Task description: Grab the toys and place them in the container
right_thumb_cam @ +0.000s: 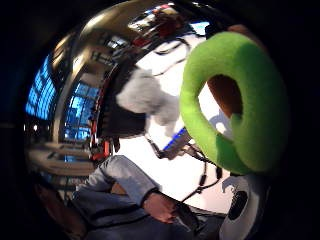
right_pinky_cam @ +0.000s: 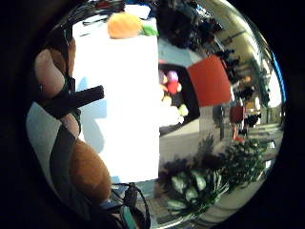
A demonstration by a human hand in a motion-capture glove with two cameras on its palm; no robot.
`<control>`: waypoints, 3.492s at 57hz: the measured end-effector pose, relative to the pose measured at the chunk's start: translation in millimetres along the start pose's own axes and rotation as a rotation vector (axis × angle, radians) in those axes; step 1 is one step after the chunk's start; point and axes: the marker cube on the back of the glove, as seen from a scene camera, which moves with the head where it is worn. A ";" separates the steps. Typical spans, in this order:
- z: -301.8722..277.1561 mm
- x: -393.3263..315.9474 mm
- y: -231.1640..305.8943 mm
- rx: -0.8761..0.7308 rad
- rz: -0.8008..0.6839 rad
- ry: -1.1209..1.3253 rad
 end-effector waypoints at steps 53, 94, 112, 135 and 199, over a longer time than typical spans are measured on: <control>18.0 -363.0 -129.1 -0.085 -0.809 0.335; 11.2 -96.1 -100.1 -0.154 -0.306 -0.034; 82.8 -98.7 -89.4 -0.261 -0.367 0.059; 138.2 -119.1 -94.7 -0.003 -0.395 0.078; 8.5 -309.8 -131.8 0.166 -0.748 0.075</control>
